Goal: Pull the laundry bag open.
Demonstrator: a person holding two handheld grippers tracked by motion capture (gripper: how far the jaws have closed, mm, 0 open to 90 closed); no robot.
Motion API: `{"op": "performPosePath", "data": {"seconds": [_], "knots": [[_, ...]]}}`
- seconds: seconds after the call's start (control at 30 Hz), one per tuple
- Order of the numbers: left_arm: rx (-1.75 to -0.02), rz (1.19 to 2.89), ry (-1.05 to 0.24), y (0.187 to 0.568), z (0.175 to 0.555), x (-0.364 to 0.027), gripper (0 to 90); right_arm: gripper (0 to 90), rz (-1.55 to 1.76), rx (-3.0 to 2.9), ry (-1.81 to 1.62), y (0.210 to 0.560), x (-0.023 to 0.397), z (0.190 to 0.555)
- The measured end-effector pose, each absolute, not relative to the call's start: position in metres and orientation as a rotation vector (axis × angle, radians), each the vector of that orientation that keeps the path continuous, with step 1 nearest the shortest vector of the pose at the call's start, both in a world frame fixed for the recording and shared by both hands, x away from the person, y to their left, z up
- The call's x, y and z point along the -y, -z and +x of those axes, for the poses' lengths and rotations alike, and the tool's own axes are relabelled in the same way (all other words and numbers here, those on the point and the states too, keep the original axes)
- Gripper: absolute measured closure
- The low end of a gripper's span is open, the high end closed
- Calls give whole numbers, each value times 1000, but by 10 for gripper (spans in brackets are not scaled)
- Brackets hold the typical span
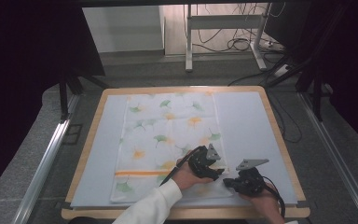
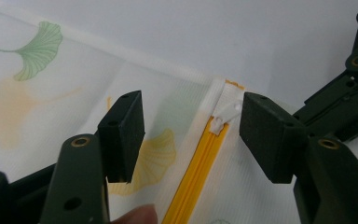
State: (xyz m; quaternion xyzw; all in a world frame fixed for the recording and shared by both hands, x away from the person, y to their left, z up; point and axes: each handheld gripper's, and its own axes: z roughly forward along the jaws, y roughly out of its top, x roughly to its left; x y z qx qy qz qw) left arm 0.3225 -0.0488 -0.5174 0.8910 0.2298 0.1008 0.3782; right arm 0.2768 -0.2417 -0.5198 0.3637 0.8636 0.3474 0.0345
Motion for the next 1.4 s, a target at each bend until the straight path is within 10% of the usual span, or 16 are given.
{"op": "performPosePath", "data": {"seconds": [0.57,1.4], "knots": [[-553,2318,-205,527,330,62,402,890,1125,-2664,-1071,520,243,278],[-626,2266,-54,525,336,60,762,890,1124,-2668,-1075,520,243,278]]}}
